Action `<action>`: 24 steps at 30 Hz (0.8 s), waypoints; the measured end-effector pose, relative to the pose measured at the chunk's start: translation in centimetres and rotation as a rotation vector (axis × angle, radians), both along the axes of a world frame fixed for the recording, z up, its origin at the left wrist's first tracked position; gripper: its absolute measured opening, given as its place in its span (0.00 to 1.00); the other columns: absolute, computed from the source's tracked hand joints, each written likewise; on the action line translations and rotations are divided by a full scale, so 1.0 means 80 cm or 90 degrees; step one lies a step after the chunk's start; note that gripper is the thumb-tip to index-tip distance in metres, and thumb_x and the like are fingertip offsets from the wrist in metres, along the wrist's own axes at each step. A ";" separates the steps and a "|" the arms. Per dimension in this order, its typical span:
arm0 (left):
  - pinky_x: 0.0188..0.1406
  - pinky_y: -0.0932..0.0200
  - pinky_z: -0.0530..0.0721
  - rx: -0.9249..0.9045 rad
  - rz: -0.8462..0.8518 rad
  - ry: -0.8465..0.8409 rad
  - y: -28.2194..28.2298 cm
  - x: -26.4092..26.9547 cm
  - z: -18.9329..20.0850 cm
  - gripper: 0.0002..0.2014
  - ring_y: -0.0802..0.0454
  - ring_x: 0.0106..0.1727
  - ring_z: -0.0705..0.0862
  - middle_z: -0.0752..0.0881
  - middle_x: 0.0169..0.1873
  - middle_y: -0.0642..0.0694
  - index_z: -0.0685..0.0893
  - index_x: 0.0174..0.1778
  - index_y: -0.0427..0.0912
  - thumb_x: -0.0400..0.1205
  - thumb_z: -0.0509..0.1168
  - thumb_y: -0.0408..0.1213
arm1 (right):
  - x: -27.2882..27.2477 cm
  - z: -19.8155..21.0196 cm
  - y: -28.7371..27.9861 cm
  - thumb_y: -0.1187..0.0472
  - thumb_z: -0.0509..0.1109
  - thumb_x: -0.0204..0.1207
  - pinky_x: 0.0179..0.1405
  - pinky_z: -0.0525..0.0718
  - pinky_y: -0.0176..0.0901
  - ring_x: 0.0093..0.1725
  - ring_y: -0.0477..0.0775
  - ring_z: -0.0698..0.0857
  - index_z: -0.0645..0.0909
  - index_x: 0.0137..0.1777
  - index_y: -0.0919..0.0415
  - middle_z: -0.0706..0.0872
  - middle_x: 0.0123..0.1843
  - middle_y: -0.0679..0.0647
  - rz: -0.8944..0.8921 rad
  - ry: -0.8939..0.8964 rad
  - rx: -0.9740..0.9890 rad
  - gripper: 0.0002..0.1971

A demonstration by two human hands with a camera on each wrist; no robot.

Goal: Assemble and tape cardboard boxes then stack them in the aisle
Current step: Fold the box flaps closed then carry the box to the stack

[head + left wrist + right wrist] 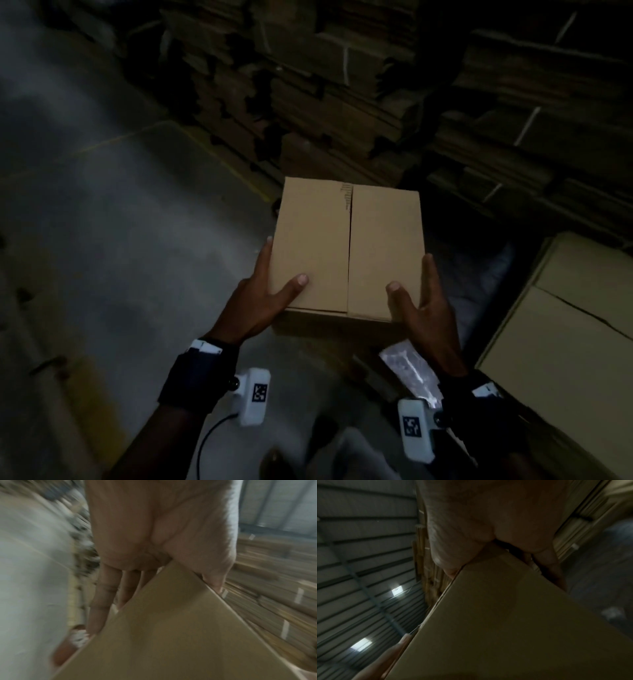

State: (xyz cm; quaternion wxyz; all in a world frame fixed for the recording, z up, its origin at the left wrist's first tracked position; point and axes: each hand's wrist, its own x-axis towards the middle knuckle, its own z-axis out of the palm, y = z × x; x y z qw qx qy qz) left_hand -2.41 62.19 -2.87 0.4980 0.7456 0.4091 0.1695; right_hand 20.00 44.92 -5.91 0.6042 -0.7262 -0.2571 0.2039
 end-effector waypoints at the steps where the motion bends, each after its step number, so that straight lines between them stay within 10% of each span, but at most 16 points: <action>1: 0.67 0.40 0.84 -0.001 -0.032 0.009 0.020 0.019 0.001 0.47 0.50 0.70 0.78 0.74 0.72 0.58 0.40 0.84 0.74 0.77 0.65 0.71 | 0.011 -0.001 0.008 0.55 0.75 0.82 0.62 0.75 0.22 0.73 0.40 0.76 0.55 0.90 0.46 0.75 0.68 0.25 -0.027 -0.007 -0.012 0.42; 4: 0.70 0.47 0.81 0.010 -0.112 0.011 0.077 0.085 0.006 0.49 0.52 0.68 0.77 0.72 0.71 0.57 0.39 0.85 0.73 0.77 0.66 0.70 | 0.051 -0.010 0.030 0.51 0.76 0.80 0.64 0.70 0.25 0.73 0.37 0.72 0.51 0.91 0.47 0.66 0.62 0.16 -0.073 -0.041 -0.033 0.46; 12: 0.68 0.64 0.68 -0.041 -0.241 -0.013 0.178 0.247 0.008 0.52 0.61 0.72 0.68 0.69 0.74 0.57 0.45 0.90 0.58 0.78 0.73 0.57 | 0.133 0.012 0.083 0.55 0.81 0.76 0.50 0.65 0.06 0.71 0.41 0.74 0.45 0.91 0.55 0.72 0.73 0.41 -0.123 -0.078 -0.077 0.54; 17: 0.73 0.55 0.72 -0.079 -0.327 0.021 0.228 0.320 -0.001 0.58 0.55 0.74 0.72 0.69 0.81 0.51 0.42 0.89 0.61 0.72 0.77 0.61 | 0.169 0.006 0.111 0.50 0.87 0.67 0.66 0.76 0.28 0.71 0.48 0.80 0.46 0.89 0.53 0.77 0.76 0.48 -0.168 -0.095 -0.109 0.61; 24: 0.73 0.62 0.65 -0.071 -0.471 0.055 0.292 0.388 -0.009 0.66 0.61 0.76 0.64 0.62 0.78 0.58 0.35 0.88 0.54 0.70 0.82 0.50 | 0.193 0.014 0.150 0.37 0.86 0.55 0.61 0.66 0.12 0.72 0.34 0.73 0.45 0.89 0.46 0.70 0.72 0.27 -0.208 -0.076 -0.173 0.68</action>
